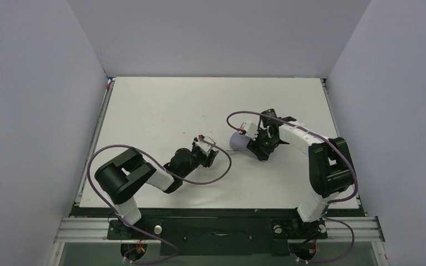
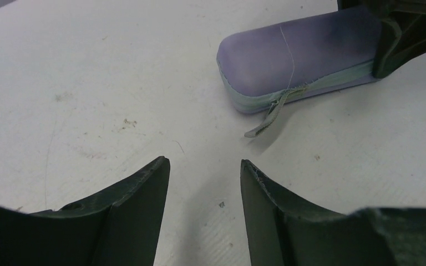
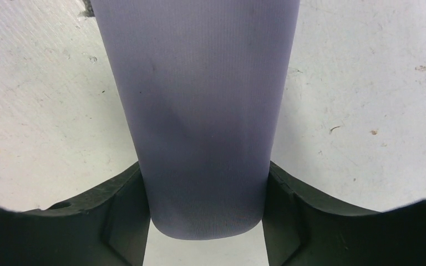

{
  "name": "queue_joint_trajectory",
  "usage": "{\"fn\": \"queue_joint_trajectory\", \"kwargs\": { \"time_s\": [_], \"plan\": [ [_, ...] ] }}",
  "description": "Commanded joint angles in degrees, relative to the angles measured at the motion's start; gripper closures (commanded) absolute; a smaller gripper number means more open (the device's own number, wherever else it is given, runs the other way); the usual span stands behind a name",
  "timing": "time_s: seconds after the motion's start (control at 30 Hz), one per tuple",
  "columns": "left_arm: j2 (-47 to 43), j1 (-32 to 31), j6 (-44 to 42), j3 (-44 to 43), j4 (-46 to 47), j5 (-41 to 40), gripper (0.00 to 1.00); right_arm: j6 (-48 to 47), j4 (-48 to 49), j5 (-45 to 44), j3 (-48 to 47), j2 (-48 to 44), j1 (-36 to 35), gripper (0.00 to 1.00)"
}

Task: Open the umbrella

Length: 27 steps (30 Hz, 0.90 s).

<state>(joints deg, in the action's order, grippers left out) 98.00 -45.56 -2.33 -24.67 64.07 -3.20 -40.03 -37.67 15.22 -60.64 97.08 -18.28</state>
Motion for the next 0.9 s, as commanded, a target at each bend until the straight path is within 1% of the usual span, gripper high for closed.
{"fn": "queue_joint_trajectory", "kwargs": {
  "time_s": [0.0, 0.1, 0.2, 0.4, 0.63, 0.73, 0.83, 0.87],
  "plan": [
    [3.67, -0.23, -3.5, -3.38, 9.25, 0.15, 0.54, -2.69, -3.66, 5.48, -2.01, 1.86, 0.61, 0.64],
    [7.58, -0.55, -5.29, -4.66, 11.45, -0.01, 0.61, -3.01, -4.54, 6.81, -2.08, 2.52, 0.48, 0.66],
    [10.9, -1.05, -6.05, -6.15, 12.62, -0.35, 0.64, -3.39, -4.75, 7.51, -1.57, 2.6, 0.47, 0.69],
    [14.37, -4.16, -8.65, -7.07, 15.21, -1.56, 0.64, -3.12, -3.86, 8.1, 0.07, 1.99, 0.09, 0.72],
    [16.8, -6.95, -8.57, -9.7, 15.25, -2.85, 0.64, -3.5, -3.39, 9.03, 1.22, 0.69, -0.23, 0.75],
    [17.87, -7.41, -8.9, -10.34, 15.94, -2.84, 0.67, -4.55, -3.58, 9.09, 2.34, -0.12, -0.37, 0.77],
    [16.84, -7.44, -9.9, -8.54, 16.99, -2.64, 0.69, -6.13, -4.18, 8.6, 2.75, -0.68, -0.28, 0.78],
    [15.42, -7.33, -10.11, -6.62, 17.8, -2.35, 0.69, -6.56, -4.44, 8.53, 2.84, -0.76, -0.16, 0.79]
  ]
}}
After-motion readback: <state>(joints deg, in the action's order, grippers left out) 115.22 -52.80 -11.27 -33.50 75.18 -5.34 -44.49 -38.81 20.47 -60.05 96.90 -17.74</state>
